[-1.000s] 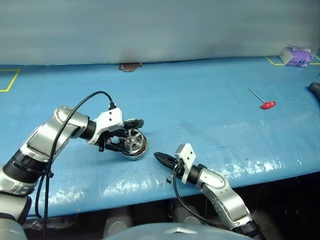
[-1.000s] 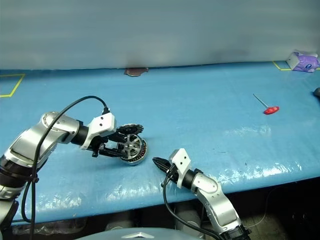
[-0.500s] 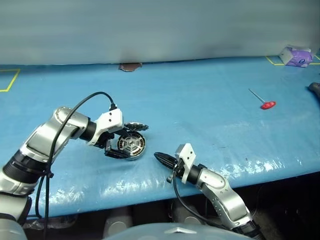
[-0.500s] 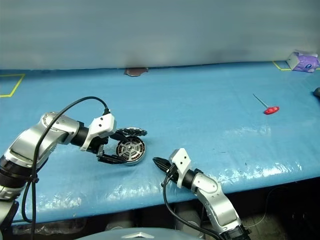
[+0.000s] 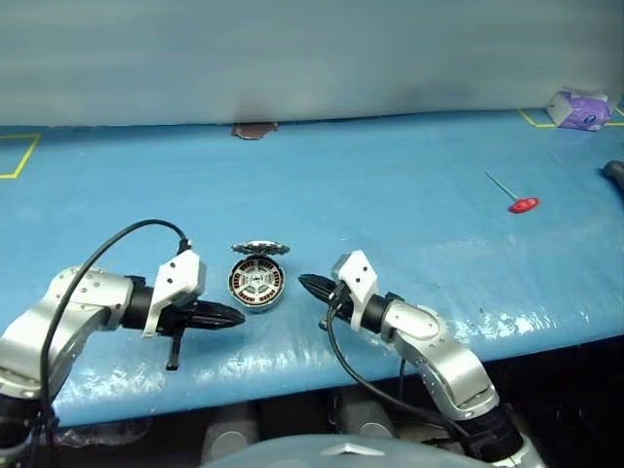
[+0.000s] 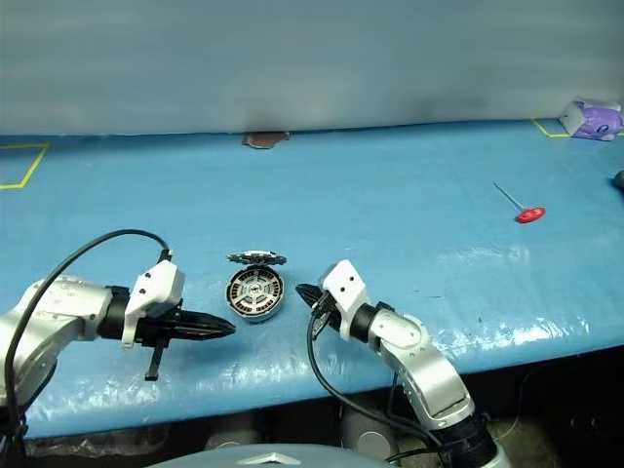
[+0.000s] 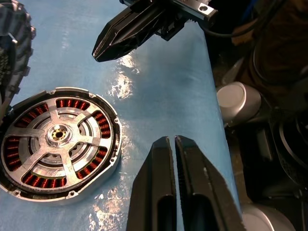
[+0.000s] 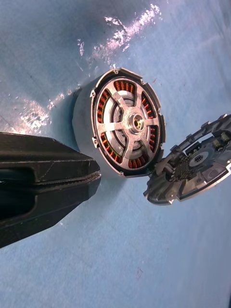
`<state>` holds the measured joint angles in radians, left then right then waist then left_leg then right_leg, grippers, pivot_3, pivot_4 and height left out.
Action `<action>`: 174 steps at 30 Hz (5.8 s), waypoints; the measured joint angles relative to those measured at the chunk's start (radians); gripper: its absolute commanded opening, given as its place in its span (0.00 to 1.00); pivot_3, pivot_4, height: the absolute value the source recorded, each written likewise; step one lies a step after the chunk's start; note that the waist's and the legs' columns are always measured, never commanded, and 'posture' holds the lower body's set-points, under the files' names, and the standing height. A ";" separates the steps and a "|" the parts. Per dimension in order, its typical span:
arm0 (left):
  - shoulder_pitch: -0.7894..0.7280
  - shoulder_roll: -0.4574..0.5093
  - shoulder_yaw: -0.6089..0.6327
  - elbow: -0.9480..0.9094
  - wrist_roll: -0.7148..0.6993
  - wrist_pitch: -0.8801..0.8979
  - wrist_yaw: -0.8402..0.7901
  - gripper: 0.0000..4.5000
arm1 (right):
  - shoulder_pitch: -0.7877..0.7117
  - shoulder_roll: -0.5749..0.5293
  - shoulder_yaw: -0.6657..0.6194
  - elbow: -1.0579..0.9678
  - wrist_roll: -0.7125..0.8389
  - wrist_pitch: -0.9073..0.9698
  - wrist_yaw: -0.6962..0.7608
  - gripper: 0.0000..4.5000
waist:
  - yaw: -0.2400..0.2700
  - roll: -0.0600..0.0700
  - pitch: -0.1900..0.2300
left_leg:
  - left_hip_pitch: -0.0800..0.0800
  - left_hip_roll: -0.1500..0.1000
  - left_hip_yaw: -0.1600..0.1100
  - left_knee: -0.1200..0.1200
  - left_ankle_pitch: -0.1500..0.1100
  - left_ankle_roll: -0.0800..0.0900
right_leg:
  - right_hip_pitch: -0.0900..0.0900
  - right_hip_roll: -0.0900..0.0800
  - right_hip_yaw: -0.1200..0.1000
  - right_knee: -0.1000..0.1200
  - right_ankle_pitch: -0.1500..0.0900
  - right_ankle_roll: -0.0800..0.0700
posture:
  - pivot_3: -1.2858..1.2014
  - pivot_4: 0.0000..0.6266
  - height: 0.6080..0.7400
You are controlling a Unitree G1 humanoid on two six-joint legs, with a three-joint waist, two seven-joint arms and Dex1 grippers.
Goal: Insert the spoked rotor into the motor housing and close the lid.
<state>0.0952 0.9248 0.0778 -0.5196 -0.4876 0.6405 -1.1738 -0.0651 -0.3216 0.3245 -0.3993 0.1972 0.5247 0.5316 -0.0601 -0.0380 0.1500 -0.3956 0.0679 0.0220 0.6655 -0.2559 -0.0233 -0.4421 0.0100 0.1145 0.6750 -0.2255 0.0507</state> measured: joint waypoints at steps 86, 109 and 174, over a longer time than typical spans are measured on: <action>0.386 -0.317 -0.009 -0.030 0.125 -0.426 0.350 0.00 | -0.363 0.202 0.177 0.321 -0.013 0.071 0.145 0.99 | -0.029 0.003 0.002 | 0.000 0.000 0.003 -0.005 0.000 0.000 | -0.003 0.000 0.003 -0.002 0.000 0.000 | 0.52 0.24 1.00; 0.418 -0.320 0.235 -0.031 -0.087 -0.428 0.318 0.00 | -0.342 0.214 0.203 0.351 -0.100 0.009 0.129 0.67 | -0.035 0.003 0.002 | 0.001 0.001 0.003 -0.005 0.000 0.000 | -0.003 0.000 0.002 -0.002 0.000 0.000 | 0.52 0.24 1.00; -0.217 -0.133 -0.088 0.366 0.097 -0.106 0.219 0.00 | -0.345 0.214 0.229 0.398 -0.173 -0.062 0.126 0.67 | -0.031 0.002 0.001 | 0.001 0.000 0.001 -0.005 0.000 0.000 | -0.001 0.001 0.002 -0.003 0.000 0.000 | 0.52 0.24 1.00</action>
<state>-0.1214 0.7920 -0.0102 -0.1532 -0.3909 0.5344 -0.9552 -0.4103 -0.1080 0.5534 -0.0009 0.0241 0.4629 0.6578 -0.0911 -0.0360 0.1513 -0.3942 0.0680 0.0234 0.6603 -0.2559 -0.0231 -0.4430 0.0108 0.1166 0.6724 -0.2252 0.0507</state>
